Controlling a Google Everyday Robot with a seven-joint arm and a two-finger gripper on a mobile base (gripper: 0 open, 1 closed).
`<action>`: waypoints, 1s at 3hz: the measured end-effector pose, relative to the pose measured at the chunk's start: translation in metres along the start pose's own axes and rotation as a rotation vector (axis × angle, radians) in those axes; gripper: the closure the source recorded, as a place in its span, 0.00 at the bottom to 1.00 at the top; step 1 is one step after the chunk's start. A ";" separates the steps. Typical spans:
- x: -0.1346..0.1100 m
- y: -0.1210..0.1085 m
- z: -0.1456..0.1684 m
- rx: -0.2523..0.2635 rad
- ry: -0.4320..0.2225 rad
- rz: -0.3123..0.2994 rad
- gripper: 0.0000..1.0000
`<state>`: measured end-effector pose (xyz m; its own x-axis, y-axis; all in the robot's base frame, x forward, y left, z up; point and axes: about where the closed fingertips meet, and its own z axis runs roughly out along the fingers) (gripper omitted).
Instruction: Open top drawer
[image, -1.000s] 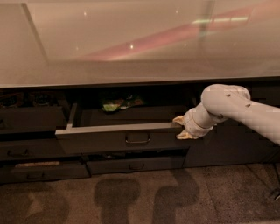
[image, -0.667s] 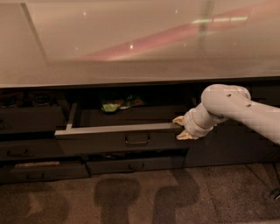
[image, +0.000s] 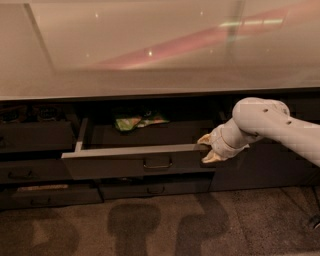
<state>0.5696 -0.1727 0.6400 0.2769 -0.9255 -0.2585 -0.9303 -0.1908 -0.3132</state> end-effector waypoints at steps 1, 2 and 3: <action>-0.002 0.009 0.001 -0.003 -0.005 -0.013 1.00; -0.002 0.009 0.001 -0.003 -0.005 -0.013 1.00; -0.002 0.009 0.001 -0.003 -0.005 -0.013 0.81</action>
Offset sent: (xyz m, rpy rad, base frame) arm -0.2583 0.0042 -0.1390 0.0107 -0.0085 0.3934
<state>0.5605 -0.1724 0.6368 0.2897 -0.9215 -0.2588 -0.9275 -0.2036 -0.3135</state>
